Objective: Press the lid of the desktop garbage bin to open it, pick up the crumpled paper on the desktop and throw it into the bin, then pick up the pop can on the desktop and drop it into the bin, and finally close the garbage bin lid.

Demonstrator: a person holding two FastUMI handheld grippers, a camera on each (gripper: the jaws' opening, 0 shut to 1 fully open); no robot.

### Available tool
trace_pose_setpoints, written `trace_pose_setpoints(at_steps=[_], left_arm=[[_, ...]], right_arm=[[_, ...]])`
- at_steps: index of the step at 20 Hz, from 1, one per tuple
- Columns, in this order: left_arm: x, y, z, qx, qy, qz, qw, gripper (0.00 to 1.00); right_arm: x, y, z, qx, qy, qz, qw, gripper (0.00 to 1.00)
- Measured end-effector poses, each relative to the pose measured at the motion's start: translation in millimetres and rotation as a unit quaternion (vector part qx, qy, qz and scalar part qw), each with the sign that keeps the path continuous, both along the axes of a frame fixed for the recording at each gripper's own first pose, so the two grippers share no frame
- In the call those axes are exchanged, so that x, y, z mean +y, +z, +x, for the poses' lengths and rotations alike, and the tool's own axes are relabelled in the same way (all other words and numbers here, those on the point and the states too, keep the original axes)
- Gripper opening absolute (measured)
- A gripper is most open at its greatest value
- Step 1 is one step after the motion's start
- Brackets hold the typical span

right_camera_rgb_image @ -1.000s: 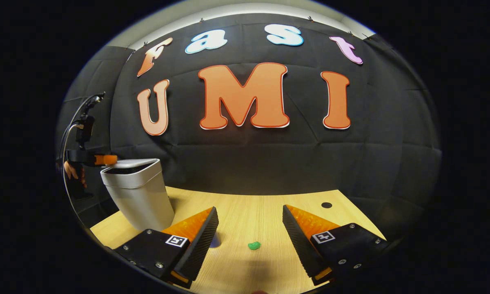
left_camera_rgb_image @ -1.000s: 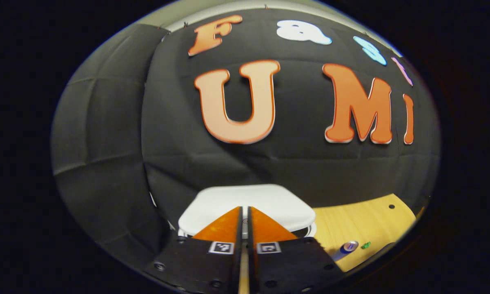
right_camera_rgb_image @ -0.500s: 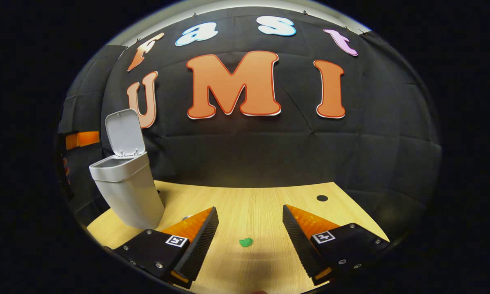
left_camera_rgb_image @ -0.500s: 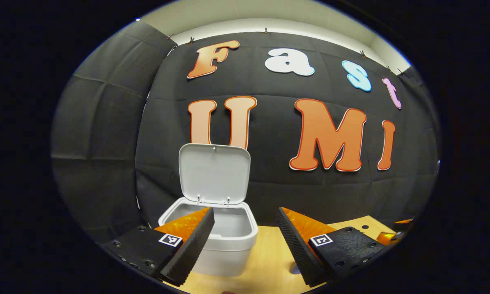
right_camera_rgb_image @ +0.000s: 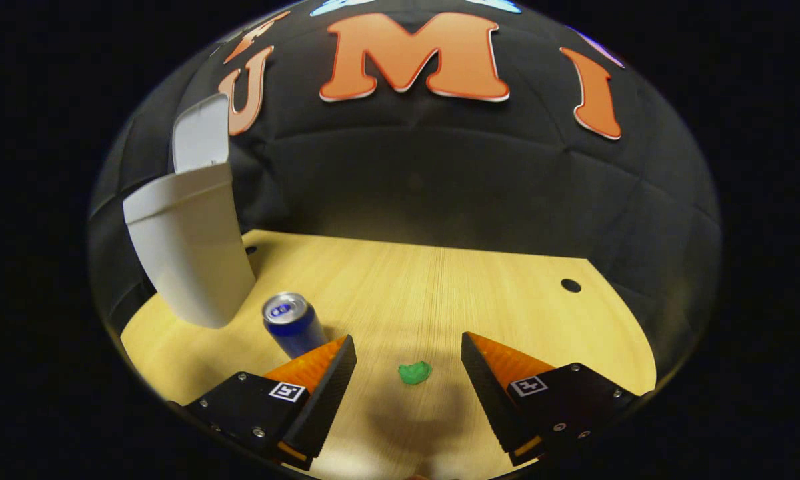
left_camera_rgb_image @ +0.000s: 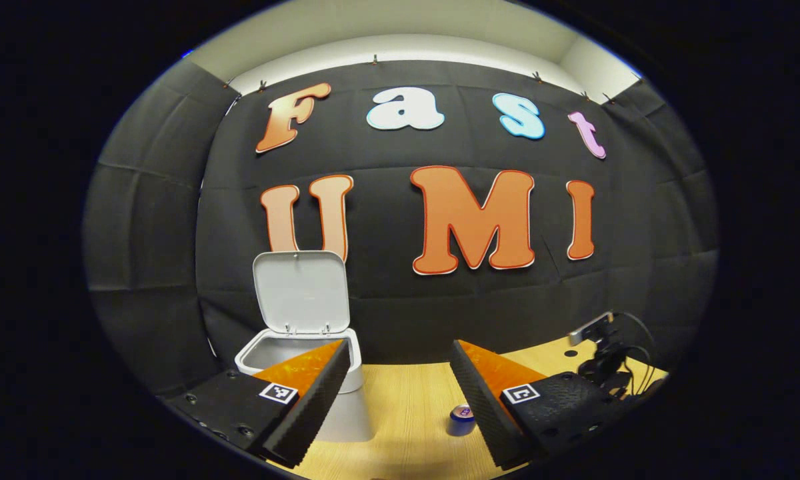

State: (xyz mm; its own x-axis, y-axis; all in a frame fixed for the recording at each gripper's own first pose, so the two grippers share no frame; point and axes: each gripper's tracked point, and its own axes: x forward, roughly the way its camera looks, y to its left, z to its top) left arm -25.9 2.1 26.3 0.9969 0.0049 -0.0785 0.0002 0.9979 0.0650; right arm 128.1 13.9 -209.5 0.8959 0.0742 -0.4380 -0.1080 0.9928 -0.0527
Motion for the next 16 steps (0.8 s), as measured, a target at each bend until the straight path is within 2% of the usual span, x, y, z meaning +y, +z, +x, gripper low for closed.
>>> trace_pose_setpoints(at_steps=[3, 4, 8, 10, 12, 13, 14, 15, 16], left_arm=[[0, -2, -13, 0.013, 0.011, 0.019, 1.000, 0.99], [2, -1, -17, 0.016, 0.016, 0.022, 1.000, 0.96], [16, -5, -34, 0.030, 0.047, 0.035, 0.998, 0.96], [21, -7, -41, 0.036, 0.057, 0.037, 0.997, 0.95], [26, -10, -42, 0.041, 0.065, 0.036, 0.996, 0.95], [26, -11, -44, 0.043, 0.065, 0.035, 0.996, 0.96], [26, -12, -45, 0.044, 0.066, 0.035, 0.996, 0.99], [26, -12, -47, 0.044, 0.064, 0.035, 0.996, 0.95], [26, -12, -47, 0.044, 0.063, 0.034, 0.996, 0.99]], right_arm=[[1, -36, 20, 0.034, -0.005, -0.004, 0.999, 0.95], [0, -47, 24, 0.043, -0.006, -0.008, 0.999, 0.95], [-8, -82, 31, 0.085, -0.023, -0.019, 0.996, 0.95], [-3, -90, 36, 0.091, -0.023, -0.003, 0.996, 0.93], [5, -94, 31, 0.104, -0.024, 0.008, 0.994, 0.78], [7, -97, 28, 0.107, -0.025, 0.000, 0.994, 0.60], [9, -96, 26, 0.100, -0.026, -0.012, 0.995, 0.47], [10, -96, 25, 0.098, -0.025, -0.022, 0.995, 0.34], [11, -95, 24, 0.098, -0.023, -0.024, 0.995, 0.30]])
